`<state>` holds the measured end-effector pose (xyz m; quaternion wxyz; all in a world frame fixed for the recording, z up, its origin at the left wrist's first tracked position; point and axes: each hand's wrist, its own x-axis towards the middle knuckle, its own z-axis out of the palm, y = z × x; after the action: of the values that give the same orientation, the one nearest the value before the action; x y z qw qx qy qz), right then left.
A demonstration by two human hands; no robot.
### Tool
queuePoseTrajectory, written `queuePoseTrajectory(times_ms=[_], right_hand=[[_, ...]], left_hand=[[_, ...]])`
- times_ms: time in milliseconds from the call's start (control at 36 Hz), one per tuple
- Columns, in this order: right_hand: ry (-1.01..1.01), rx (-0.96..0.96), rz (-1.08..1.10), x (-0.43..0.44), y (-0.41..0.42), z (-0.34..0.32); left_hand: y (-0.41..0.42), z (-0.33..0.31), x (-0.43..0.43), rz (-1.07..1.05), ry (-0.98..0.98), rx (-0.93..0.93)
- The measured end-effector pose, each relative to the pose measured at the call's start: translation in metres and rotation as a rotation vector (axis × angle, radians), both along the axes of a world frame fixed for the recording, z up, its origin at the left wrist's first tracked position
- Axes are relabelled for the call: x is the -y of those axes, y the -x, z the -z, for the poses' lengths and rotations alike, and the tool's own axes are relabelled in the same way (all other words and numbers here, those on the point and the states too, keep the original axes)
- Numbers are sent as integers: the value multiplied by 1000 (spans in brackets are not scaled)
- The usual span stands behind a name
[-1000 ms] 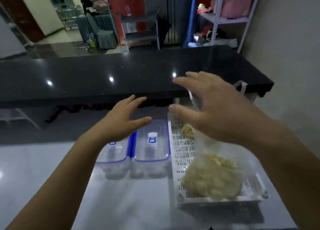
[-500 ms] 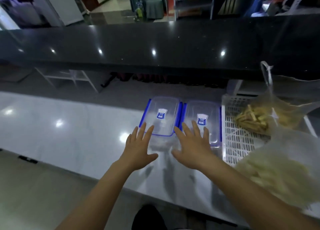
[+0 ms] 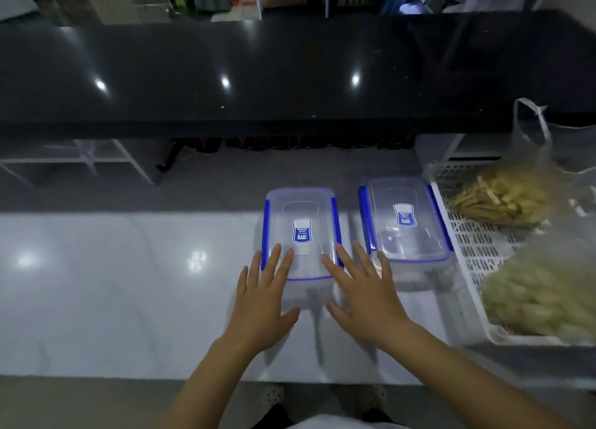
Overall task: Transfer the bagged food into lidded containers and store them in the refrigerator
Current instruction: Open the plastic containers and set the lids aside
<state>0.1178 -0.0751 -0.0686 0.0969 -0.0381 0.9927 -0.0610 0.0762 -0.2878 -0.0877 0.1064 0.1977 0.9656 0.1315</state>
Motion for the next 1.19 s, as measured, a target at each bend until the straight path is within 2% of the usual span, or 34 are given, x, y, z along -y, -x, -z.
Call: queuePoseTrajectory(times_ms=[139, 250, 333, 389, 472, 528, 611, 694, 750, 889, 1028, 1194], right_hand=[[135, 6, 42, 38, -27, 2], [262, 48, 105, 71, -38, -2], [313, 64, 129, 92, -45, -5], [434, 39, 159, 103, -50, -6], [811, -70, 373, 114, -52, -14], [1065, -99, 608, 118, -44, -22], [1293, -15, 903, 115, -23, -32], [1343, 61, 1000, 110, -7, -40], [1325, 83, 1030, 109, -3, -39], [1365, 142, 1029, 111, -1, -31], [1571, 179, 1118, 109, -1, -23], [1515, 120, 1116, 111, -3, -22]], left_hand=[[-26, 3, 42, 14, 5, -20], [-35, -5, 72, 6, -54, 55], [-36, -15, 92, 36, -29, 96], [-36, -22, 107, 57, -46, 123], [-32, -36, 128, 39, -293, 132], [-23, -42, 138, -72, -516, 159], [2, -44, 146, -376, -783, 424], [24, -39, 147, -535, -991, 747], [33, -33, 147, -549, -1077, 827], [41, -18, 149, -556, -1115, 817], [44, -10, 152, -525, -1143, 825], [47, -4, 160, -525, -1197, 869]])
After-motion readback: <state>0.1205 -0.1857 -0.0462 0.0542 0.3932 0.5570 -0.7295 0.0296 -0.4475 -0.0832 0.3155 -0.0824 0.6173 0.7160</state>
